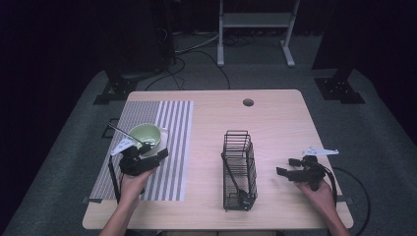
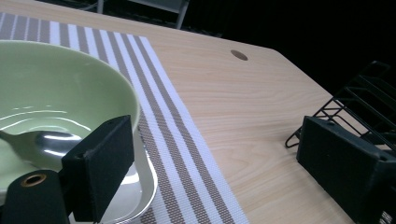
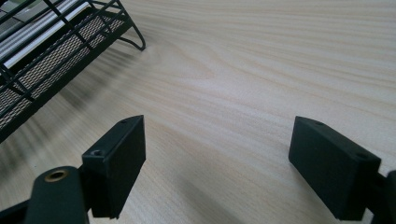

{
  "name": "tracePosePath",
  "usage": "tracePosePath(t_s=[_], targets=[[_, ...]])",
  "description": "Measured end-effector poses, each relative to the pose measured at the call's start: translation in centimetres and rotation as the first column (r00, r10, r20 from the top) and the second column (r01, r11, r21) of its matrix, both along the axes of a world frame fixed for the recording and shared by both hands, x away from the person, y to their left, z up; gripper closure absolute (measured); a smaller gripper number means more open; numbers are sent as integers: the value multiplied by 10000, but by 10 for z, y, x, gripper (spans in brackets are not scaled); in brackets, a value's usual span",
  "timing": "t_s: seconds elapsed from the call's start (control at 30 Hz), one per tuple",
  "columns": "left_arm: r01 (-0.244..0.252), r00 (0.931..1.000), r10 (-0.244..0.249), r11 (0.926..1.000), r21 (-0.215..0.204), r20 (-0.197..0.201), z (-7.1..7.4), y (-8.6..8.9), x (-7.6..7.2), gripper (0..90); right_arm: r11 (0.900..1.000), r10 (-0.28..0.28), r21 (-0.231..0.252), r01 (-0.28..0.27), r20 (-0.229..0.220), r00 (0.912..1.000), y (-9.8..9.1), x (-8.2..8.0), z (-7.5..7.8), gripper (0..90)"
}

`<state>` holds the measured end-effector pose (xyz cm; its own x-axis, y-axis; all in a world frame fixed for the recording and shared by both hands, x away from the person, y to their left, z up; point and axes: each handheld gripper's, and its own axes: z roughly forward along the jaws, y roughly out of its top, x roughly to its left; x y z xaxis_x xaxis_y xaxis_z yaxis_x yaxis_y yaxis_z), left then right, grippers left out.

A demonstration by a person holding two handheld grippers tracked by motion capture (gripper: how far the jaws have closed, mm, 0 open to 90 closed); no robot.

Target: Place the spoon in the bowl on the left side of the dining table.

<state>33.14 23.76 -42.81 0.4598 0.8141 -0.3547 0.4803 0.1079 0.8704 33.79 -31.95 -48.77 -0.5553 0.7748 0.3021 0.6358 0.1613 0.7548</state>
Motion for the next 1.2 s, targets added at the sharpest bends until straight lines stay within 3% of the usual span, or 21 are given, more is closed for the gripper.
tracePosePath(t_s=[1.2], targets=[[1268, 9919, -1267, 9917, 224, -30, -5, -43, -12, 104, 10000, 13, 2, -13, -2, 10000, 0, 0, 0, 176]])
